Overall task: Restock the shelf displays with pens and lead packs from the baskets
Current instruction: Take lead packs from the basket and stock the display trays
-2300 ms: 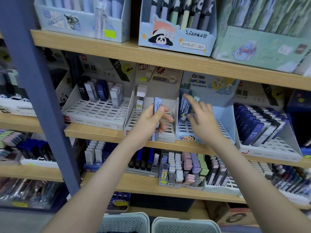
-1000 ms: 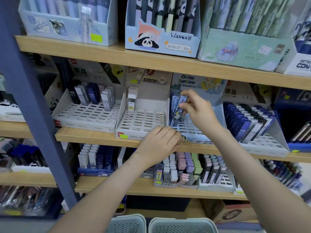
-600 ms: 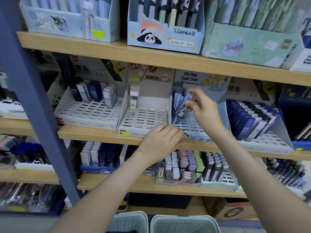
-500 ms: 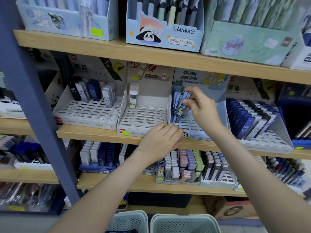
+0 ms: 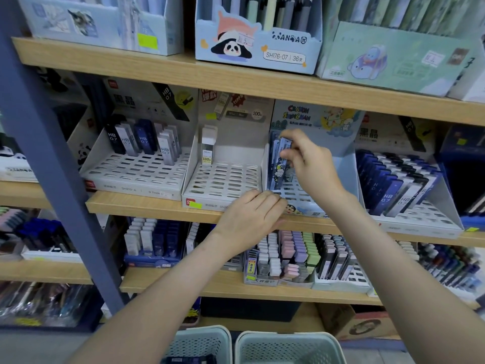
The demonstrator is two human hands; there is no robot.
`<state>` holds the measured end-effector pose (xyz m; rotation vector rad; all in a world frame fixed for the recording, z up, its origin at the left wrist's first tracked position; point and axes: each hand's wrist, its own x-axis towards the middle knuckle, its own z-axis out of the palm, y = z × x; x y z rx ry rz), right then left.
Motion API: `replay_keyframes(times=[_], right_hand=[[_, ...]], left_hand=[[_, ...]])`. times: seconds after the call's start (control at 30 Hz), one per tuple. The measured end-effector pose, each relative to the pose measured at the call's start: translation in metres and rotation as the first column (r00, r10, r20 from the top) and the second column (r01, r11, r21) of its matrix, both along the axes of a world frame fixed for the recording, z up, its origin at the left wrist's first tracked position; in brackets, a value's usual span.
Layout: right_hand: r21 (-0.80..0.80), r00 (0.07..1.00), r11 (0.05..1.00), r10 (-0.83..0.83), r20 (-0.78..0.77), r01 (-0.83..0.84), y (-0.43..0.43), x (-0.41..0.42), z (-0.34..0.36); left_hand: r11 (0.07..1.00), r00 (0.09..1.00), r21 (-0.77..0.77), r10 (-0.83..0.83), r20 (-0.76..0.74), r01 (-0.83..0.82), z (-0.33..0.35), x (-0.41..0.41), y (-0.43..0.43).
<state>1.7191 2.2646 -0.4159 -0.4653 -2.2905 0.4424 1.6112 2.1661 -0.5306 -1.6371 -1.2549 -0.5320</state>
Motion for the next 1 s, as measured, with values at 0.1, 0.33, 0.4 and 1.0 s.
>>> replay_keyframes(times=[0.1, 0.33, 0.4, 1.0], right_hand=[[0.053, 0.998, 0.998, 0.025, 0.060, -0.028, -0.002, -0.002, 0.004], [-0.032, 0.997, 0.997, -0.071, -0.036, 0.070, 0.003, 0.003, -0.003], [-0.021, 0.997, 0.998, -0.068, -0.027, 0.067, -0.001, 0.003, -0.003], [0.082, 0.997, 0.995, -0.066, 0.037, 0.063, -0.017, -0.007, -0.029]], left_hand=[[1.000, 1.000, -0.001, -0.001, 0.003, 0.001, -0.001, 0.000, 0.000], [1.000, 1.000, -0.022, -0.007, 0.028, 0.007, 0.001, 0.001, -0.002], [1.000, 1.000, -0.020, -0.006, 0.027, 0.006, 0.001, 0.001, -0.001], [1.000, 1.000, -0.026, 0.010, -0.013, -0.011, 0.000, 0.002, -0.004]])
